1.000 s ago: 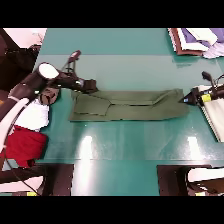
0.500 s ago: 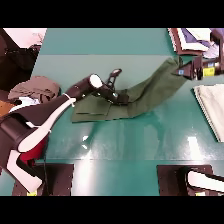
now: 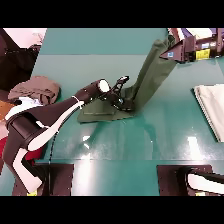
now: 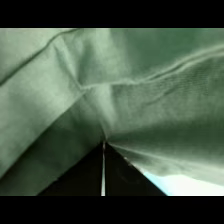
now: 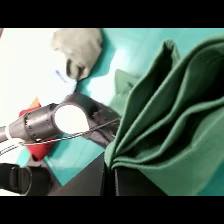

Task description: Fold the shirts.

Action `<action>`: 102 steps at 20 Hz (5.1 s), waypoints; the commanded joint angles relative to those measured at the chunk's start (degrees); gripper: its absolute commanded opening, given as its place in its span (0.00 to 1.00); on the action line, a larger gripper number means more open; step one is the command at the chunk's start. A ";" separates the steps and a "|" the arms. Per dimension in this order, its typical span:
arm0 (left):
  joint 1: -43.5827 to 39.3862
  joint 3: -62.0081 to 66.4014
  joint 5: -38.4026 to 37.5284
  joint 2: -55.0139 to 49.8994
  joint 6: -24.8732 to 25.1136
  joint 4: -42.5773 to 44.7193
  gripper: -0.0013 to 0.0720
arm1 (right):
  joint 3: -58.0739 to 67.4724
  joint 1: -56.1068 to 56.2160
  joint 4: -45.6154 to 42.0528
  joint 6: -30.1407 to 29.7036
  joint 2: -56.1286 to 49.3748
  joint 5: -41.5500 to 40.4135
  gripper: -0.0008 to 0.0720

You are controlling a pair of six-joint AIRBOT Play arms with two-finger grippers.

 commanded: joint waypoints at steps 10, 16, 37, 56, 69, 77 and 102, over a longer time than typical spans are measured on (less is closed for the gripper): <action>23.12 4.31 -12.09 20.55 0.35 21.42 0.05 | 12.11 18.36 -0.04 -0.39 -14.91 -3.08 0.03; 38.56 4.31 -12.17 32.28 0.37 24.76 0.05 | 12.09 34.42 0.02 -2.47 -26.08 -22.01 0.10; 42.51 4.28 -14.93 33.68 0.39 22.80 0.05 | -20.20 9.57 -24.55 2.05 -13.68 -12.57 0.98; 40.28 3.45 -15.50 33.68 0.42 19.02 0.05 | -15.98 12.90 7.39 -10.91 -25.05 -18.71 0.03; 20.85 3.45 -8.76 33.68 1.84 18.95 0.05 | -13.31 -30.73 -10.45 -5.44 -5.70 -15.93 0.03; 19.39 3.45 -7.41 33.64 1.77 18.78 0.05 | -12.81 -43.36 -10.01 -5.53 -5.79 -23.02 0.03; 19.39 3.45 -10.82 32.85 1.90 18.84 0.05 | -19.93 -60.41 -32.15 -5.29 10.43 -3.21 0.04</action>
